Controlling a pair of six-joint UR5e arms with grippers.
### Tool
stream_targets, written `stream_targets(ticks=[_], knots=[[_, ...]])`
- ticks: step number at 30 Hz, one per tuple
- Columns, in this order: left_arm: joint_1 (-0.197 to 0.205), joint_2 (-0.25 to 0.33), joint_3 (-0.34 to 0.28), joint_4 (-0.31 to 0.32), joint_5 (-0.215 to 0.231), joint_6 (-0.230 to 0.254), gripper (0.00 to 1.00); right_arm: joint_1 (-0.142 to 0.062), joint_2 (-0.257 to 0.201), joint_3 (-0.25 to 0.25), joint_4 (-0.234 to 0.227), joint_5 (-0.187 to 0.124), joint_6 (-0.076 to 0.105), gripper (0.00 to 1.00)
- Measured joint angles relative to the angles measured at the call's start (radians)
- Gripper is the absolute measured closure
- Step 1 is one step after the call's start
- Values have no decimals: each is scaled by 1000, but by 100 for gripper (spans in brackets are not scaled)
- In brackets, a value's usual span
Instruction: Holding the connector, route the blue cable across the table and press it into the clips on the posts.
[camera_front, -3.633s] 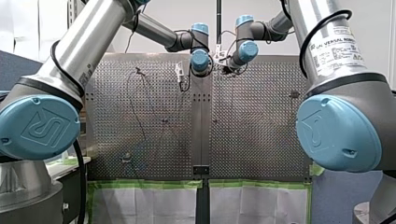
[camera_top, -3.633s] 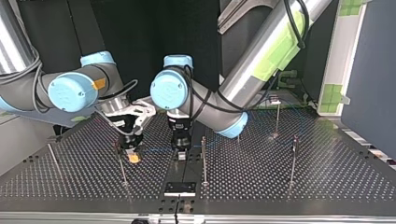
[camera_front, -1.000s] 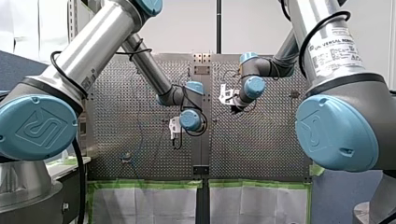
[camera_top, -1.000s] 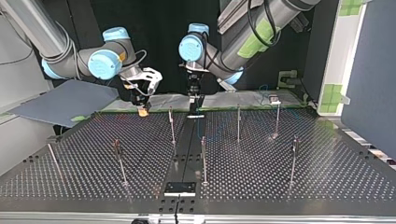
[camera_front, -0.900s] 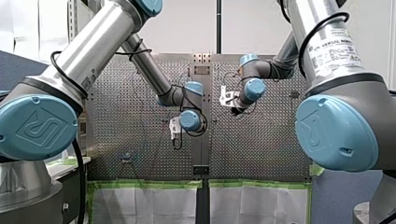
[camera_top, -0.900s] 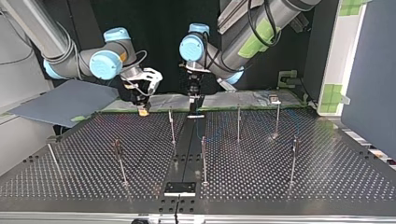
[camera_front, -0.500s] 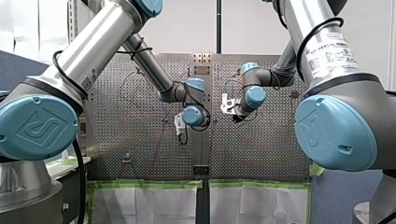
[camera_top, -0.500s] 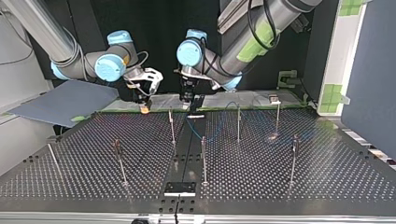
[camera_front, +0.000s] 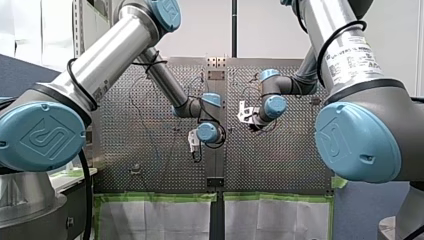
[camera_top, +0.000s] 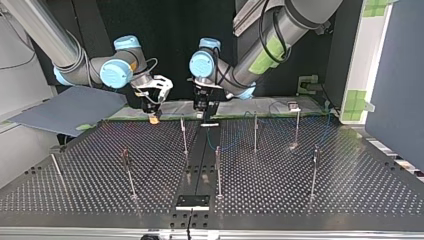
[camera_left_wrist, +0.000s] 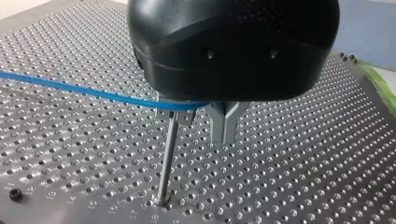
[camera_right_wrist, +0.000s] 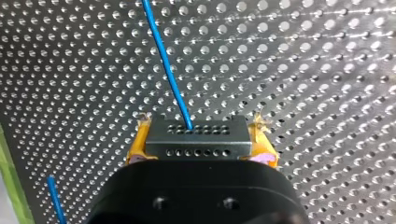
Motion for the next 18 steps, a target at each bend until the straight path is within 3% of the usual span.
stream_targets(ticks=[8,18], knots=[[14,-6,16,-5,0,-2,100,-11,16,0,-7,-2,0,100],[41,-7,42,-11,22,-1,100,-40,21,-1,-31,-16,10,100]])
